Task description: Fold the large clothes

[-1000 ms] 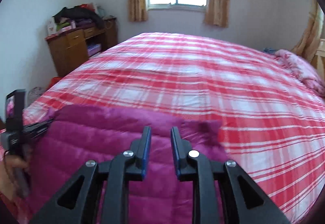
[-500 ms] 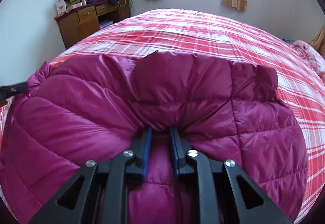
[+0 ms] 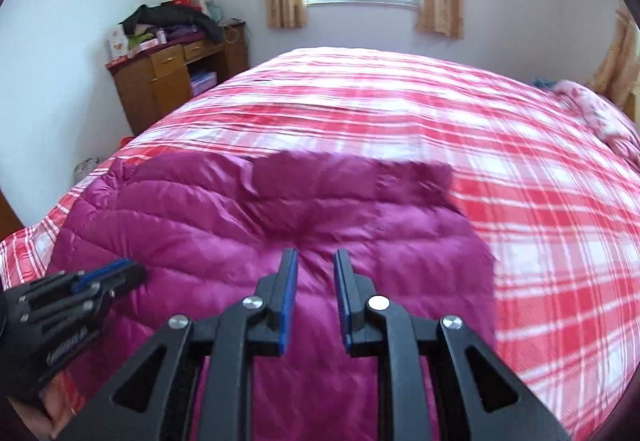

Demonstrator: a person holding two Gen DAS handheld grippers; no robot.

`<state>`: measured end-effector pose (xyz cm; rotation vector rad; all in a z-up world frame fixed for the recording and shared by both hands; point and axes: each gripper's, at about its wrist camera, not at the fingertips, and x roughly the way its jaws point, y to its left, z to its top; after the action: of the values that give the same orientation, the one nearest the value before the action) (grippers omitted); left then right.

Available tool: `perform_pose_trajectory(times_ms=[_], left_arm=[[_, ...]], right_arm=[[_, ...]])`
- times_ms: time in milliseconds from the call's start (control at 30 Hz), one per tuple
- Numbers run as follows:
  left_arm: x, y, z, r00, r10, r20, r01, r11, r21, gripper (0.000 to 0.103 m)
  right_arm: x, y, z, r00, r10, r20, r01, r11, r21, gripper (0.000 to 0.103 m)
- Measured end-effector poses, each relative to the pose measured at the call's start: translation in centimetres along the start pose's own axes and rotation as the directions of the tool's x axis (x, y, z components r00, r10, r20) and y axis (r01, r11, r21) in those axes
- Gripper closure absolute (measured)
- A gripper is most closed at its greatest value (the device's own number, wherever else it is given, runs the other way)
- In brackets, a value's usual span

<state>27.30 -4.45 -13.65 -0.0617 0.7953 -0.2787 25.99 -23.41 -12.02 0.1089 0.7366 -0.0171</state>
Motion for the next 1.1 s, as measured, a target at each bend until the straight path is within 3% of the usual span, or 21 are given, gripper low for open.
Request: perform_pose_trajectory(times_ms=[100, 200, 300, 467, 567, 667, 767, 800, 833, 867, 933, 967, 1033, 1100], left_arm=[[0.6, -0.3, -0.6, 1.000, 0.023, 0.015, -0.023, 1.000, 0.015, 0.089], [1.2, -0.9, -1.0, 0.997, 0.065, 0.033, -0.067, 0.995, 0.073, 0.089], [1.7, -1.4, -1.5, 0.994, 0.100, 0.044, -0.104, 0.988, 0.117, 0.089], [1.9, -1.1, -1.4, 0.995, 0.094, 0.032, -0.097, 0.989, 0.110, 0.089], [0.2, -0.1, -1.7, 0.999, 0.031, 0.026, -0.032, 0.998, 0.053, 0.089], [-3.6, 2.8, -2.3, 0.997, -0.065, 0.040, 0.068, 0.995, -0.069, 0.089], [-7.0, 6.3, -2.5, 0.994, -0.019, 0.106, 0.035, 0.987, -0.158, 0.088], [-8.3, 8.0, -2.5, 0.990, 0.020, 0.141, 0.007, 0.983, -0.185, 0.086], [-9.2, 9.3, -2.6, 0.984, 0.065, 0.163, -0.031, 0.979, -0.201, 0.075], [-9.8, 10.5, -2.6, 0.979, 0.107, 0.176, -0.069, 0.975, -0.210, 0.056], [-10.2, 12.7, -2.7, 0.968, 0.159, 0.193, -0.110, 0.964, -0.241, 0.043], [-9.9, 13.7, -2.6, 0.969, 0.161, 0.189, -0.106, 0.956, -0.272, 0.043], [-8.4, 15.3, -2.4, 0.987, 0.081, 0.136, -0.030, 0.941, -0.338, 0.043], [-6.9, 16.2, -2.7, 0.996, 0.014, 0.092, 0.023, 0.920, -0.392, 0.043]], right_arm=[[1.0, -1.8, -2.0, 0.999, -0.041, -0.035, 0.043, 0.998, 0.048, 0.082], [2.6, -2.7, -3.3, 0.998, 0.006, -0.058, -0.002, 0.996, 0.084, 0.083], [2.6, -2.6, -3.3, 0.998, 0.004, -0.059, 0.001, 0.996, 0.086, 0.083], [2.4, -2.7, -3.4, 0.999, 0.015, -0.047, -0.011, 0.995, 0.095, 0.083], [2.3, -2.7, -3.4, 0.999, 0.012, -0.045, -0.008, 0.996, 0.092, 0.083], [2.3, -3.2, -3.5, 0.999, 0.027, -0.039, -0.023, 0.994, 0.106, 0.083], [1.9, -3.5, -3.5, 0.999, 0.021, -0.030, -0.018, 0.993, 0.119, 0.083], [1.6, -3.4, -3.3, 1.000, 0.003, -0.025, 0.000, 0.994, 0.110, 0.083], [1.0, -3.0, -3.3, 1.000, -0.022, -0.015, 0.023, 0.995, 0.095, 0.083], [-0.1, -2.3, -3.2, 1.000, -0.025, 0.013, 0.024, 0.996, 0.084, 0.080], [-2.2, -0.5, -2.9, 0.996, 0.046, 0.079, -0.052, 0.995, 0.083, 0.080], [-2.8, 0.8, -2.5, 0.993, 0.075, 0.096, -0.081, 0.995, 0.060, 0.080], [-3.3, 4.4, -1.5, 0.989, 0.108, 0.097, -0.107, 0.994, -0.023, 0.081], [-2.3, 6.8, -0.6, 0.981, 0.182, 0.061, -0.181, 0.983, -0.017, 0.081]])
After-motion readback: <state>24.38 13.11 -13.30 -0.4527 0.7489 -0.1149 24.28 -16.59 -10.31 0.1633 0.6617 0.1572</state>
